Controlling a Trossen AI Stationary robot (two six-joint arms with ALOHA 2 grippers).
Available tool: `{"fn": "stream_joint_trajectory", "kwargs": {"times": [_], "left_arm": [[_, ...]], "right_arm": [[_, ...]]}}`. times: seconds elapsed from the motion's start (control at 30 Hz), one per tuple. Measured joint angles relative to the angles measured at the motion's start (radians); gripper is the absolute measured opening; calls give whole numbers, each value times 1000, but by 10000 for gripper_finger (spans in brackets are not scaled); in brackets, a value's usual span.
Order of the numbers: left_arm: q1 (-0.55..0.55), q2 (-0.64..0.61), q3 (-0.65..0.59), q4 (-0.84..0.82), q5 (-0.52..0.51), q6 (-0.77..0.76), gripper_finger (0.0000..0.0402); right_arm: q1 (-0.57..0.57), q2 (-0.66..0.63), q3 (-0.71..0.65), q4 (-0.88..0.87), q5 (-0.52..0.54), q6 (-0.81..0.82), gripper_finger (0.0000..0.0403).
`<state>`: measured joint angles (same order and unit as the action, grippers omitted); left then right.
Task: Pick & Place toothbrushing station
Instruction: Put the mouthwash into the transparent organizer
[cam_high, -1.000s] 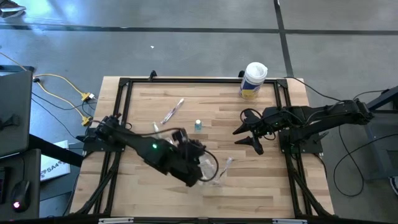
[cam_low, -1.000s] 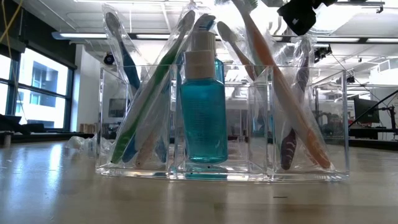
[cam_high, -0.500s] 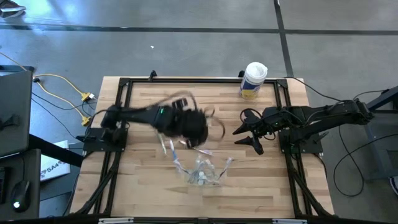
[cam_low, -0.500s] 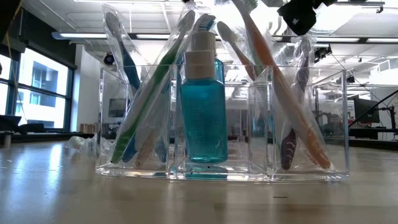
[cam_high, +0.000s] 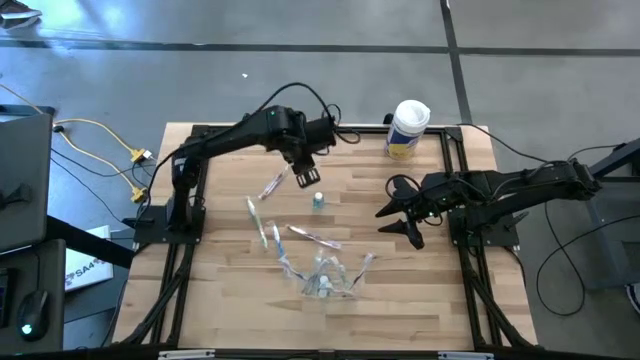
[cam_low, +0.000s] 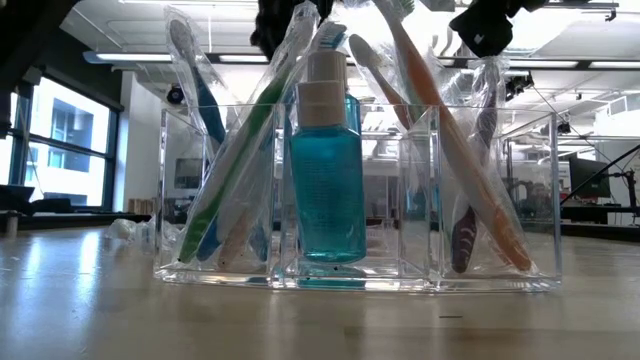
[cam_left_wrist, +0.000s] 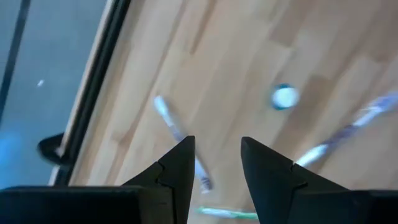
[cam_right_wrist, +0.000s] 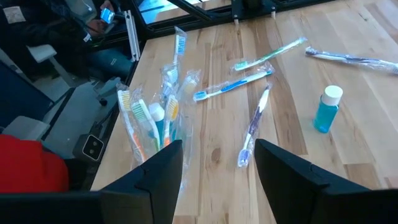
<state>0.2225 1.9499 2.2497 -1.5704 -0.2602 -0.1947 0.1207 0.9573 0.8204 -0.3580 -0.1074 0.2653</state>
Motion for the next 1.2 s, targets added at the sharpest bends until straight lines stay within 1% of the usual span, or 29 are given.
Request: {"fn": "stream_joint_trajectory", "kwargs": {"times": [0.07, 0.13, 0.23, 0.33, 0.43, 0.53, 0.67, 0.77, 0.87, 0.97, 1.03, 1.2], "left_arm": [[32, 0, -32, 2, -8, 13, 129], [58, 0, -71, 9, 4, 67, 129], [90, 0, -135, 70, 60, 149, 129], [122, 1, -182, 123, 119, 168, 135], [153, 0, -218, 173, 177, 193, 161], [167, 1, -238, 175, 226, 216, 202], [163, 1, -244, 154, 233, 228, 252], [154, 1, -244, 122, 252, 258, 271], [142, 1, -244, 138, 252, 242, 277], [127, 1, -244, 150, 256, 183, 278], [114, 1, -244, 190, 255, 141, 278], [72, 1, -244, 301, 219, 38, 278]], "right_arm": [[0, 0, 0, 0, 0, 2, 193], [0, 0, 0, -2, 0, 4, 193], [0, 0, 0, -5, 7, 13, 193], [0, 0, 0, -10, 37, 34, 193], [0, 0, 0, -13, 61, 38, 193], [0, 0, 0, -12, 65, 60, 193], [0, 0, 0, -13, 65, 105, 193], [3, 0, 0, -17, 65, 147, 193], [19, 0, 0, -23, 86, 160, 193], [34, 0, 0, -20, 117, 161, 193], [37, 0, 0, -20, 136, 161, 193], [34, 0, 0, 0, 140, 164, 193]]}}
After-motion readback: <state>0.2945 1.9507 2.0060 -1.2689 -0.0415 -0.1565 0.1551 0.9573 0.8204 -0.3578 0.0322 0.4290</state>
